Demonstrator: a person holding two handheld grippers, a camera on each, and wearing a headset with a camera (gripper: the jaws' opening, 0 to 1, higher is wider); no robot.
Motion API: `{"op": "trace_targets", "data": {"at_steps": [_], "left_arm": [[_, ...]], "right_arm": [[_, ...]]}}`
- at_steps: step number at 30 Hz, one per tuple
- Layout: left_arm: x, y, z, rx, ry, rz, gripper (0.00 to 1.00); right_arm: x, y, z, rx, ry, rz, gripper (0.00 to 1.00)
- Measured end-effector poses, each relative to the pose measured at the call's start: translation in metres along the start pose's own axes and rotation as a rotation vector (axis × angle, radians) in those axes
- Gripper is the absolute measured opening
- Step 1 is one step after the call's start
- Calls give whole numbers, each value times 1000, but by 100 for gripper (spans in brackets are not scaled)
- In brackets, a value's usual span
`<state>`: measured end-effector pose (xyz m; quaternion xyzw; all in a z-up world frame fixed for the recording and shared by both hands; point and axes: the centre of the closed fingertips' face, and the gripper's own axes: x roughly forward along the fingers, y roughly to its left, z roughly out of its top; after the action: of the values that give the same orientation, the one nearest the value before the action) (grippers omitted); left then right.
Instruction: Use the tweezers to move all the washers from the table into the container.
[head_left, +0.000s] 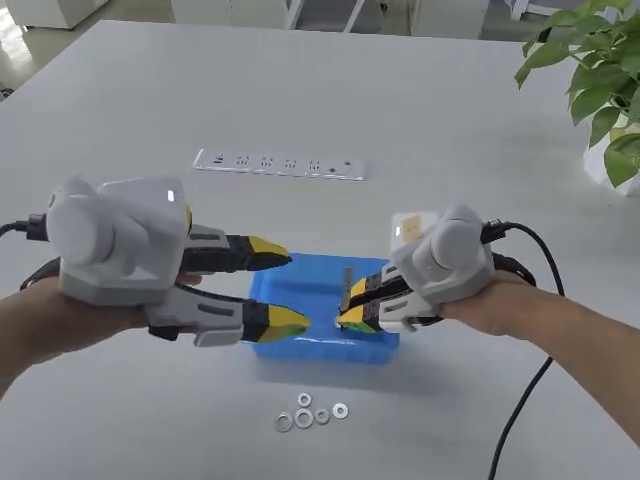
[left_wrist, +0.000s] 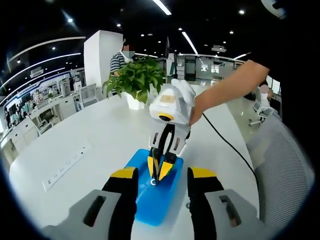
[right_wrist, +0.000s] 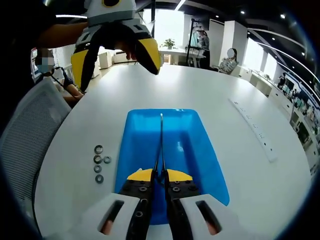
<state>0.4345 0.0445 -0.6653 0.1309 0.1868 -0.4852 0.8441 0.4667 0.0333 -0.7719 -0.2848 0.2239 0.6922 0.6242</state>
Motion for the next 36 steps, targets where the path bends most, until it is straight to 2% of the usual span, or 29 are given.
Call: {"op": "trace_targets", "data": {"at_steps": [8, 20, 23, 28, 36], "left_arm": [[21, 6, 5, 36, -2, -34, 30], [45, 14, -2, 90, 56, -95, 15], [48, 15, -1, 98, 58, -105, 15], [53, 13, -3, 120, 73, -139, 7], [53, 12, -3, 128, 78, -161, 6]], "right_arm": [[1, 0, 0, -9, -3, 4, 8], [4, 0, 2, -25, -7, 12, 8], [3, -1, 0, -20, -10, 10, 8], [3, -1, 0, -15, -15, 11, 9], [3, -1, 0, -28, -16, 10, 9]]}}
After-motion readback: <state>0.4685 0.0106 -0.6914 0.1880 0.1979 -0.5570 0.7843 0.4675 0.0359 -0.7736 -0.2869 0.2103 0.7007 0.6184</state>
